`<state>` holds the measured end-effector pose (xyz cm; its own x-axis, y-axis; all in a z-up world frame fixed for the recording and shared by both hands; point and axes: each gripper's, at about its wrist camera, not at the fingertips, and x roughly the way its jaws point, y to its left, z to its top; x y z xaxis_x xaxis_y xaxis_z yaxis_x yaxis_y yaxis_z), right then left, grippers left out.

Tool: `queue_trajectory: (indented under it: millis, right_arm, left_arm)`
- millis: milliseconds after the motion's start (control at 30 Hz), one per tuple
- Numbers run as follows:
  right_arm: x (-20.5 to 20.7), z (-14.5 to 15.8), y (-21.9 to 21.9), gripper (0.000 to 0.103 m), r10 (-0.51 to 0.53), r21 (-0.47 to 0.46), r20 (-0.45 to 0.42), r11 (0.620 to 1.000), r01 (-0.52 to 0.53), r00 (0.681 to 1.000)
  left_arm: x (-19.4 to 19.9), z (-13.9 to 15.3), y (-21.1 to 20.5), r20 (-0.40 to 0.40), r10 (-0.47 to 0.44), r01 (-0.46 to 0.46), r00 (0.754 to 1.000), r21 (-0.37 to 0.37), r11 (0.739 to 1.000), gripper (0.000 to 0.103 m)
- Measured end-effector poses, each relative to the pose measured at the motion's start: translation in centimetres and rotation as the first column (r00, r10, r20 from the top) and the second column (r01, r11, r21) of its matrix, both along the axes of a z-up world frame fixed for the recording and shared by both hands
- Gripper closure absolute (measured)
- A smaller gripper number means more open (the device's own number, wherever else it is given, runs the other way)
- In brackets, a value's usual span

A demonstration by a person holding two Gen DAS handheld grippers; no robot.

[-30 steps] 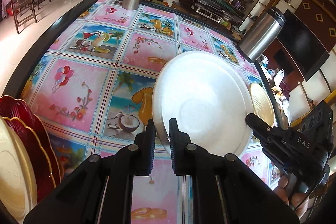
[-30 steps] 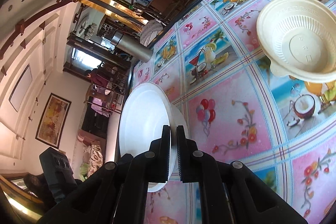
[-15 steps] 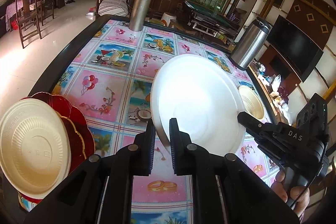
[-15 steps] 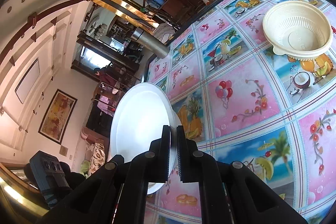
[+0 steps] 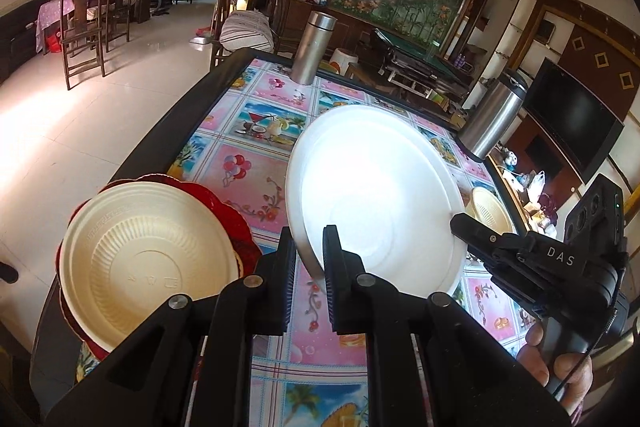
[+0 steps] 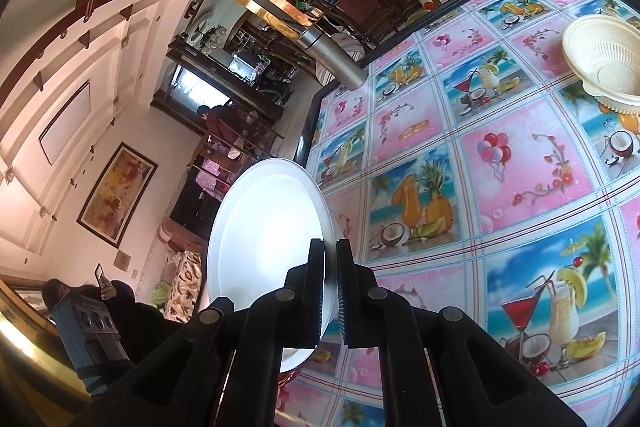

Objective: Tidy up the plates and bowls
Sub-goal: 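Carry the white bowl with the left tool to the plate stack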

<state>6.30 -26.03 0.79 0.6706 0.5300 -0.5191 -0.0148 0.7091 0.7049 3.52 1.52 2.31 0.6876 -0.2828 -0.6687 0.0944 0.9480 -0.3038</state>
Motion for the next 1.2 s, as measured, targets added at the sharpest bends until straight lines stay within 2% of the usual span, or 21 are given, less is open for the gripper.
queue_trajectory:
  millis: [467,867,1000,1200]
  right_arm:
    - [0.5,1.1,7.0,0.097,0.082,-0.042,0.009,0.996,-0.081,0.997]
    - [1.4,-0.3,14.9,0.096,0.203,-0.081,-0.026,0.975,-0.205,0.979]
    - [1.4,-1.0,16.5,0.096,0.232,-0.093,-0.044,0.967,-0.236,0.972]
    - [1.4,-1.8,16.4,0.096,0.24,-0.087,-0.072,0.965,-0.246,0.968]
  left_arm:
    - [-1.1,-0.3,6.5,0.012,0.087,-0.086,0.996,-0.035,0.996,0.092]
    - [-1.6,-1.6,11.5,-0.023,0.195,-0.196,0.981,-0.036,0.98,0.092]
    - [-1.7,-2.5,11.9,-0.052,0.194,-0.196,0.98,-0.029,0.98,0.092]
    - [-1.6,-3.2,11.7,-0.092,0.168,-0.172,0.981,-0.035,0.985,0.092]
